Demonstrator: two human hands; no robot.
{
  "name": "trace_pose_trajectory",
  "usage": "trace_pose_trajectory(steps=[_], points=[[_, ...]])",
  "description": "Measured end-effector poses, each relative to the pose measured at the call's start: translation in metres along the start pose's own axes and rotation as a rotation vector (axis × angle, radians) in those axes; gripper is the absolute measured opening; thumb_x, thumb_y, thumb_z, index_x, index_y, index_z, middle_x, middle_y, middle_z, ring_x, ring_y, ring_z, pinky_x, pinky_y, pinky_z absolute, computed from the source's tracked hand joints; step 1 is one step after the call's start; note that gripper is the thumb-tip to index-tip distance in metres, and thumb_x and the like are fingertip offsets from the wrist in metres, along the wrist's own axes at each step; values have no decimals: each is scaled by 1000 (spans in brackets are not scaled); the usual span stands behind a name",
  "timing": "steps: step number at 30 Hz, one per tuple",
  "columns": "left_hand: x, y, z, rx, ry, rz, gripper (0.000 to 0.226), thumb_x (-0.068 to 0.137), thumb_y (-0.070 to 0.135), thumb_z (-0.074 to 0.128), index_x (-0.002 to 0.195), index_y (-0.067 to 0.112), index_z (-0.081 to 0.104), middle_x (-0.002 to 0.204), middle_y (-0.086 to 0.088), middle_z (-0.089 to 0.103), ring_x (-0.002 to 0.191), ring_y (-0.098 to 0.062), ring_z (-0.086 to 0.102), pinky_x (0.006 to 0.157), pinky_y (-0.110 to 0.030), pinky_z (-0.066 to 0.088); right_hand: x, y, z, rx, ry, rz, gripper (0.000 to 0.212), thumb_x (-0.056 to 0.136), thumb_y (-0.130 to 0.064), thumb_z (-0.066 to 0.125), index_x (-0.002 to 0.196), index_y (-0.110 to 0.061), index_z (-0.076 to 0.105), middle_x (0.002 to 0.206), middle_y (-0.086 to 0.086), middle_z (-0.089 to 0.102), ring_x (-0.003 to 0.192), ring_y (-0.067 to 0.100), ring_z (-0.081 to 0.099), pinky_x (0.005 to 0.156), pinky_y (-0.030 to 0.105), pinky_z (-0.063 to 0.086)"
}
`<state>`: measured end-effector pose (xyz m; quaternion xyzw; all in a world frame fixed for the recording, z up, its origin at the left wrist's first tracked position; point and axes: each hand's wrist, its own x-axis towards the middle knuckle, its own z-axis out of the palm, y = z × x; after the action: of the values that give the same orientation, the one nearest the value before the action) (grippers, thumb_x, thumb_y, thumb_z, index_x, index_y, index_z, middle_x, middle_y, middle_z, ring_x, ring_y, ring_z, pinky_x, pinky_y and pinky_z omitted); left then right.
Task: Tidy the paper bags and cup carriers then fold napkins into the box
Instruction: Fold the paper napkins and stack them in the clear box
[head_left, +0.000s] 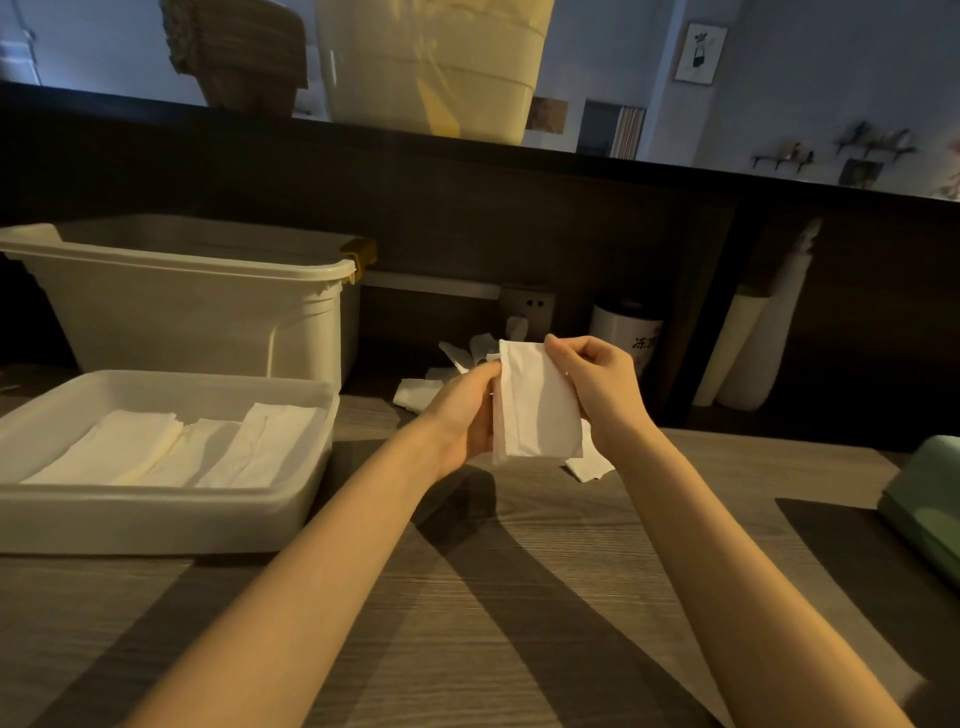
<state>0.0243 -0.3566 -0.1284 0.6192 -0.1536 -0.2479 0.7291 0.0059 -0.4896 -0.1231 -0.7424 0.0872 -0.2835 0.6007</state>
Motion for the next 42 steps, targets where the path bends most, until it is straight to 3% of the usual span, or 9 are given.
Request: trace_pose_trajectory(steps=[3,7,12,17,21,25,29,34,42], points=[[-1,2,1,70,4,-1,34,95,50,37,111,25,53,99,-2,62,91,-18,61,75,-31,52,1,2,2,-39,6,-22,16,90,-29,61,76,-23,59,83,-3,62,82,16,62,78,33,54],[4,-5,2,295,85,82,36,93,32,52,124,14,50,104,-2,61,97,-19,60,81,-33,51,-1,3,4,-109,44,-61,11,90,-32,60,88,-21,59,87,-5,61,87,16,62,80,35,56],[8,-5,-2,4,255,50,36,96,29,47,129,13,47,110,-8,59,104,-26,58,93,-42,49,-9,-5,7,-52,-208,-38,65,85,-24,68,136,-19,29,111,-6,50,92,4,54,70,19,50],[8,1,-8,-223,312,21,33,97,25,47,128,15,47,114,-10,60,98,-26,61,83,-41,52,-12,1,13,-93,-279,-70,93,74,-2,75,143,-24,17,103,-11,46,106,22,58,86,38,55],[7,1,-8,-227,356,79,32,98,22,45,129,14,47,113,-9,59,97,-25,61,84,-42,53,-12,-1,11,-128,-309,-9,81,78,-8,73,141,-22,24,105,-10,47,95,16,60,64,23,57],[10,4,-11,-133,444,157,32,98,24,45,129,15,48,105,-3,56,93,-19,56,78,-37,52,0,-5,-8,-110,-207,34,42,92,-22,58,131,-15,43,97,0,61,68,10,64,56,21,56],[8,2,-14,-220,382,45,32,97,21,48,127,11,49,95,-4,58,86,-20,59,68,-32,53,17,20,-41,-559,-89,-57,20,94,-20,55,112,-12,61,89,0,64,70,9,60,64,22,53],[3,0,-9,-265,255,-39,31,94,8,52,125,5,49,98,-8,61,80,-18,60,58,-30,50,17,55,-54,-998,-302,50,25,86,-37,65,102,-17,65,102,2,65,86,14,59,78,30,53],[11,-12,-11,-63,361,10,43,92,12,55,133,11,42,121,-10,54,91,-20,54,70,-32,50,8,48,-43,-1158,-409,75,40,80,-40,70,109,-15,60,102,1,62,90,16,57,77,28,49]])
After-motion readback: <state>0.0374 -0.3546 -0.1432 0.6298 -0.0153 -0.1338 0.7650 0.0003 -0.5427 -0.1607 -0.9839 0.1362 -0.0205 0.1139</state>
